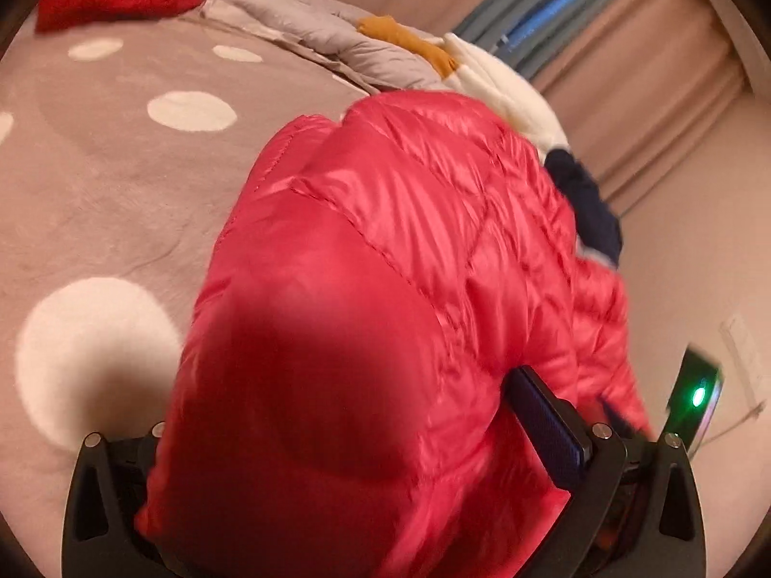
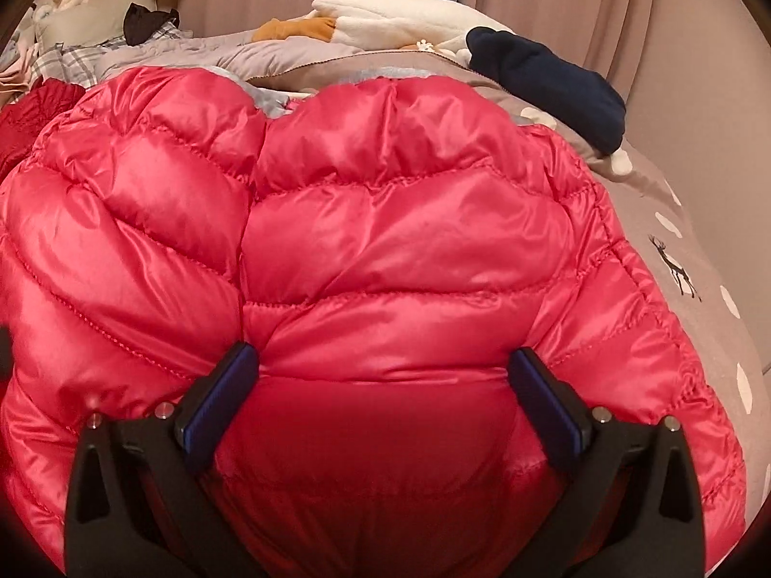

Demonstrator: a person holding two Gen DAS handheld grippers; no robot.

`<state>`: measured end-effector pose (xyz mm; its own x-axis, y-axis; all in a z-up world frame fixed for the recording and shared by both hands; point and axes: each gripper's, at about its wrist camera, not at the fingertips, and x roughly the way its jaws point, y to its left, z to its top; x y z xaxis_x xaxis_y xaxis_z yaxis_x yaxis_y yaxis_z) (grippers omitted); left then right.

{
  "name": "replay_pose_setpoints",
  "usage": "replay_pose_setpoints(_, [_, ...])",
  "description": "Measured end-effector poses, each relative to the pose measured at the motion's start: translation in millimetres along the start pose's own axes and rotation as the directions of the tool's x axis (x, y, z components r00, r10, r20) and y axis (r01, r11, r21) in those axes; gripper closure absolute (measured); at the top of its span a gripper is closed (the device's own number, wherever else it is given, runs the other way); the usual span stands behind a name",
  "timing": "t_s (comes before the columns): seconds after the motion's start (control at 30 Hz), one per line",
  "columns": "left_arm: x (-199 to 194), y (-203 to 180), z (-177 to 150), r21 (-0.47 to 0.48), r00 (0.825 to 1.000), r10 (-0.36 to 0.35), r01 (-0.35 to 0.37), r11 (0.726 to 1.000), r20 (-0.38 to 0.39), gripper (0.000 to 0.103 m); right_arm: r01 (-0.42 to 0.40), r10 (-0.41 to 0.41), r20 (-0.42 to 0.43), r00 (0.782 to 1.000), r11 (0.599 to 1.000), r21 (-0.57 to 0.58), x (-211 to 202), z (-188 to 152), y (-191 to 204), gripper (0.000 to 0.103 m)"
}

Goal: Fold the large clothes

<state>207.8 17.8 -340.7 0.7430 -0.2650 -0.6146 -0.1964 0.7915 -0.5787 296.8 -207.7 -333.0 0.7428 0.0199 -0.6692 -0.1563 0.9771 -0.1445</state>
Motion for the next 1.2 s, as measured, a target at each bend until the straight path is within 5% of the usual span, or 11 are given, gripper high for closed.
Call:
replay_pose_setpoints(0.13, [1, 11, 16, -0.114, 0.998, -0.056, 0.054, 0.992, -0.011, 0.004, -0.043, 0.042, 0.026, 0.999, 0.997, 0.060, -19, 0, -12, 0.001])
replay_pose_setpoints(0.27, [-6, 15, 13, -0.132, 1.000, -0.010, 0.013, 0.991, 0.026, 0.019, -0.160, 0.142, 0.079, 0.987, 0.931, 0.327, -58, -13, -72, 0.002])
replay_pose_setpoints(0.4, [-7, 14, 10, -0.128, 0.996, 0.034, -0.024, 0.992, 0.078, 0.027, -0.196, 0.116, 0.176, 0.978, 0.807, 0.557, -107, -46, -140, 0.001])
replay_pose_setpoints(0.53, [-9, 16, 9, -0.126, 0.995, 0.049, -0.037, 0.991, 0.091, 0.032, -0.075, 0.014, 0.093, 0.996, 0.707, 0.703, -112, -90, -173, 0.000])
replay_pose_setpoints(0.63, [-11, 20, 12, -0.136, 0.997, 0.029, -0.019, 0.991, 0.073, 0.038, -0.211, 0.213, 0.116, 0.970, 0.509, 0.835, -72, -128, -183, 0.001])
replay_pose_setpoints(0.67, [-14, 22, 12, -0.143, 0.997, 0.018, -0.008, 0.990, 0.070, 0.042, -0.237, 0.196, 0.159, 0.968, 0.493, 0.837, -72, -132, -181, 0.003])
replay_pose_setpoints(0.73, [-20, 26, 13, -0.148, 0.998, -0.001, 0.011, 0.989, 0.065, 0.047, -0.320, 0.226, 0.233, 0.946, 0.522, 0.791, -73, -120, -165, 0.044])
replay_pose_setpoints(0.83, [-31, 22, 20, -0.074, 0.992, 0.064, -0.056, 0.996, 0.106, 0.053, -0.426, 0.322, 0.313, 0.894, 0.389, 0.817, -52, -114, -144, 0.067])
replay_pose_setpoints(0.9, [-42, 16, 24, -0.020, 0.981, 0.119, -0.118, 0.993, 0.151, 0.057, -0.409, 0.323, 0.289, 0.901, 0.412, 0.815, -46, -108, -128, 0.069])
replay_pose_setpoints(1.1, [-88, -10, 44, 0.084, 0.958, 0.148, -0.173, 0.981, 0.244, 0.063, -0.273, 0.282, 0.093, 0.955, 0.715, 0.644, -68, -86, -63, 0.069])
replay_pose_setpoints(1.2, [-117, -37, 45, 0.122, 0.972, -0.084, 0.058, 0.991, 0.221, 0.063, -0.275, 0.283, 0.088, 0.955, 0.734, 0.621, -65, -92, -56, 0.069])
